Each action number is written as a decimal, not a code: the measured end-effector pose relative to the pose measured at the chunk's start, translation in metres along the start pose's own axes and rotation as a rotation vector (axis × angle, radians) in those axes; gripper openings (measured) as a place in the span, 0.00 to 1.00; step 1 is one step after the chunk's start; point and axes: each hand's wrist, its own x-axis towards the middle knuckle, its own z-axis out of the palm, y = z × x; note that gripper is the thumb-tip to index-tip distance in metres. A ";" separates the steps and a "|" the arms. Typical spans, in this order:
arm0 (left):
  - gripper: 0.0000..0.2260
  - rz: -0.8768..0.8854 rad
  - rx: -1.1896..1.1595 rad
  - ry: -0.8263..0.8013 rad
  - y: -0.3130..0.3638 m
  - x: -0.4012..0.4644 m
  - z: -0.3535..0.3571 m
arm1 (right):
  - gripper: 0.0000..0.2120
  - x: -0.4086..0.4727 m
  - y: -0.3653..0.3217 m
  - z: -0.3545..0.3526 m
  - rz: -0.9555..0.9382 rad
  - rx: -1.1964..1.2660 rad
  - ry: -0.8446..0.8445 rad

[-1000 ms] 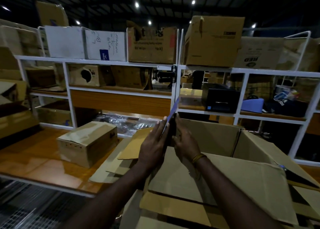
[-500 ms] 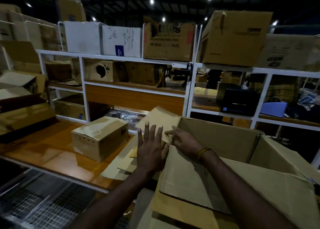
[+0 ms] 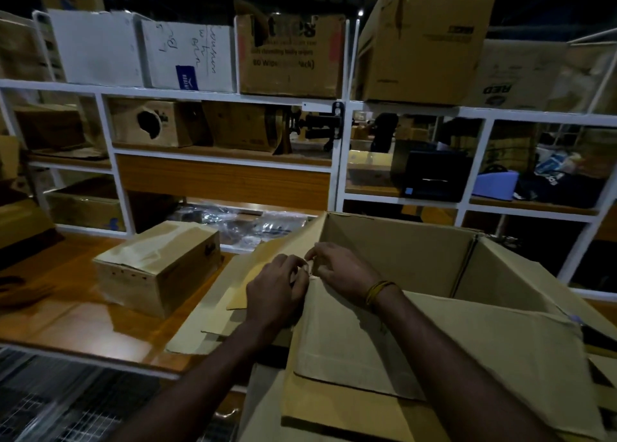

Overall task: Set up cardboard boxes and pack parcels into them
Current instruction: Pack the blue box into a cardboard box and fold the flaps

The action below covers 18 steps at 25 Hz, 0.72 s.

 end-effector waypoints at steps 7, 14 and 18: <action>0.12 0.042 -0.028 -0.068 0.072 0.025 0.002 | 0.18 -0.056 0.036 -0.027 0.140 -0.088 0.387; 0.18 0.217 -0.193 -0.222 0.215 -0.011 0.045 | 0.22 -0.195 0.103 -0.091 0.391 -0.185 0.493; 0.22 0.303 -0.179 -0.316 0.309 -0.043 0.078 | 0.22 -0.294 0.138 -0.134 0.529 -0.280 0.501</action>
